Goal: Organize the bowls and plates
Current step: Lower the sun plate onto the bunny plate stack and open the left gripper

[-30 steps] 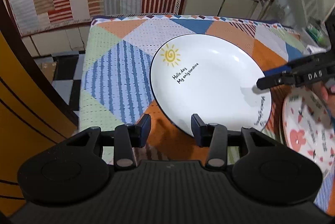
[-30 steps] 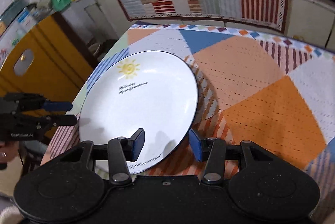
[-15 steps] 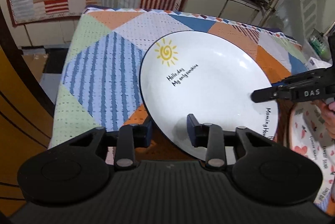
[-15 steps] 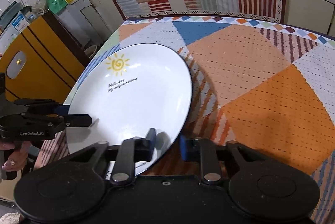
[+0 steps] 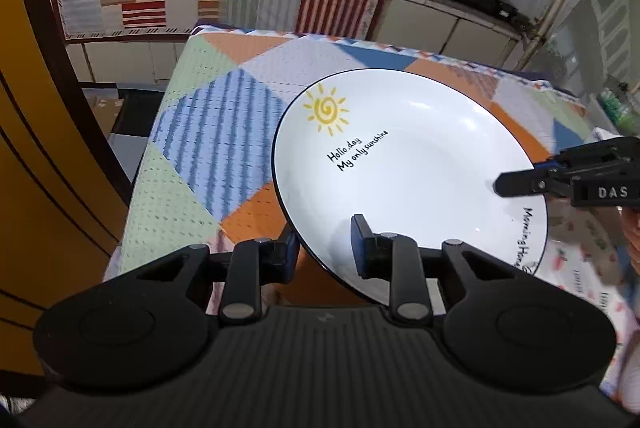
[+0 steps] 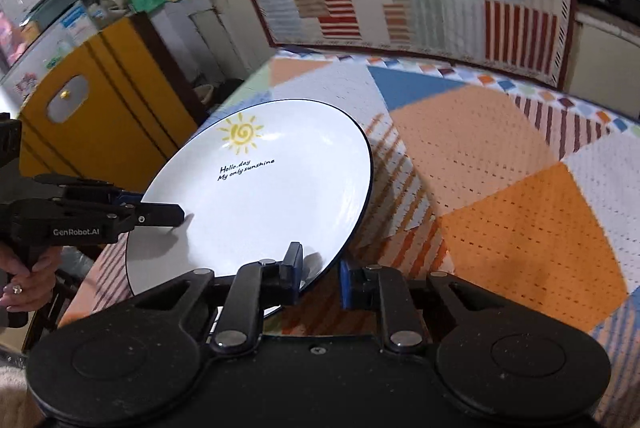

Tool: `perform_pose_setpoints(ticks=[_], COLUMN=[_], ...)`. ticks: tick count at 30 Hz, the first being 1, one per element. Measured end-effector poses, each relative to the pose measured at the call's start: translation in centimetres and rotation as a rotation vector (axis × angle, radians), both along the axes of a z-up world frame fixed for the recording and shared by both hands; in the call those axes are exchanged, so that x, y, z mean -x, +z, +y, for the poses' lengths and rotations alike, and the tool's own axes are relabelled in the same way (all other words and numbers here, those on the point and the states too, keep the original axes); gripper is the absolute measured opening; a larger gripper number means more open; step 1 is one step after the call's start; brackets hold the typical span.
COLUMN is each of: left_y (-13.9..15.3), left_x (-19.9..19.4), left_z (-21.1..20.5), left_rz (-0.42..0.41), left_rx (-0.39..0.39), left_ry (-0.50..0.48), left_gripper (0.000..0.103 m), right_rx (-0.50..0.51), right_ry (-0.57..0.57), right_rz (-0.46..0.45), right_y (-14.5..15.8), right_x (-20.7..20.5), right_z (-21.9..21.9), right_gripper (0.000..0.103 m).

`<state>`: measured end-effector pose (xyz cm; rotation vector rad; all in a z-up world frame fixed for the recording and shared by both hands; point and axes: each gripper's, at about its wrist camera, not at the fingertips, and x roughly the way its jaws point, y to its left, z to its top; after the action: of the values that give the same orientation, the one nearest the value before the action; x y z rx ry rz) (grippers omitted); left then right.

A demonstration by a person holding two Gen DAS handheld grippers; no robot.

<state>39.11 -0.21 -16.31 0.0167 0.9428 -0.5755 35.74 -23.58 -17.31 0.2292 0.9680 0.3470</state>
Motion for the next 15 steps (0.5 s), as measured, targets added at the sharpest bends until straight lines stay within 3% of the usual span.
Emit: perform_pose_setpoints(ticks=[2,7,15], left_y=[1.2,4.2,7.1], left_x=[1.1,4.5,7.9], left_z=[-0.3,-1.3,-3.8], left_rz=[-0.002,-0.100,-0.092], left_rx=[-0.004,-0.017,-0.031], left_ry=[-0.012,-0.062,-0.155], left_gripper=[0.025,0.025,0.025], right_rx=[-0.003,-0.016,-0.030], right_ry=[-0.001,-0.005,-0.052], right_rz=[-0.018,-0.055,-0.076], right_y=[1.0,3.5,6.5], right_x=[1.0,4.5,9.8], right_z=[-0.4,-1.6,-3.5], right_gripper=[0.023,0.023,0.023])
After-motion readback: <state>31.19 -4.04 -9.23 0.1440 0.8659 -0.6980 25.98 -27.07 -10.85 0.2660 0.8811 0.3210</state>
